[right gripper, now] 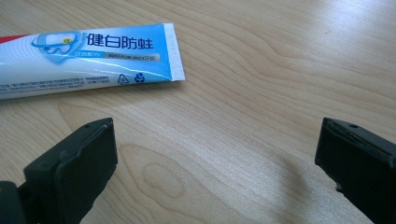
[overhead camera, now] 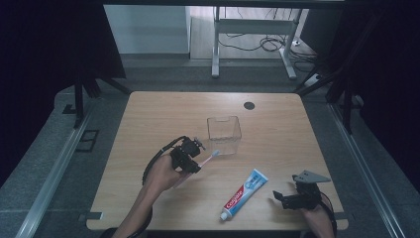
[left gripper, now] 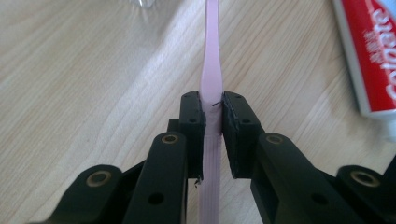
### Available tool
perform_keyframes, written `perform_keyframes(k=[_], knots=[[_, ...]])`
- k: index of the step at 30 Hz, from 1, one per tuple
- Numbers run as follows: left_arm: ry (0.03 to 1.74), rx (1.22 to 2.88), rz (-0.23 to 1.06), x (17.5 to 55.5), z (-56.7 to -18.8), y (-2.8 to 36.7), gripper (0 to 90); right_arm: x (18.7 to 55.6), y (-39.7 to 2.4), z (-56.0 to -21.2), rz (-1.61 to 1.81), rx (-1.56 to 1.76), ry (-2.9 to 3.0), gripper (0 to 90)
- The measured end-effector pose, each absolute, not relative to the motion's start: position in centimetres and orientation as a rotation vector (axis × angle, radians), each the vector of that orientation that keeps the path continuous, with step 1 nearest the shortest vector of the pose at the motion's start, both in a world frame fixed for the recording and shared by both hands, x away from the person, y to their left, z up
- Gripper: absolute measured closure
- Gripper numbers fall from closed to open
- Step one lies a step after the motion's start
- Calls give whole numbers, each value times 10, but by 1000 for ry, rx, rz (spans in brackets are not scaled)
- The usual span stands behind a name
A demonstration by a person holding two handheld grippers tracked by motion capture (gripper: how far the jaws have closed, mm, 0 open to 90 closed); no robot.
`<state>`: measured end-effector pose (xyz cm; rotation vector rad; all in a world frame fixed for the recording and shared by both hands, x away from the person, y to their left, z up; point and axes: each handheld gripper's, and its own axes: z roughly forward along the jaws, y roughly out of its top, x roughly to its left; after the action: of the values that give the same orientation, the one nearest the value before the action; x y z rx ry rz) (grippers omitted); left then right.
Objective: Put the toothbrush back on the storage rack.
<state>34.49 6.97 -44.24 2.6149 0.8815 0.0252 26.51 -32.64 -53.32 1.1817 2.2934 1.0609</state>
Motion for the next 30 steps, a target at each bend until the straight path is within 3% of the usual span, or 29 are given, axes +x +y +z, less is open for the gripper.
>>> perform_keyframes(k=[30], knots=[[889,2417,146,365,-392,63,788,265,-327,-533,1066,1179,2289,0]])
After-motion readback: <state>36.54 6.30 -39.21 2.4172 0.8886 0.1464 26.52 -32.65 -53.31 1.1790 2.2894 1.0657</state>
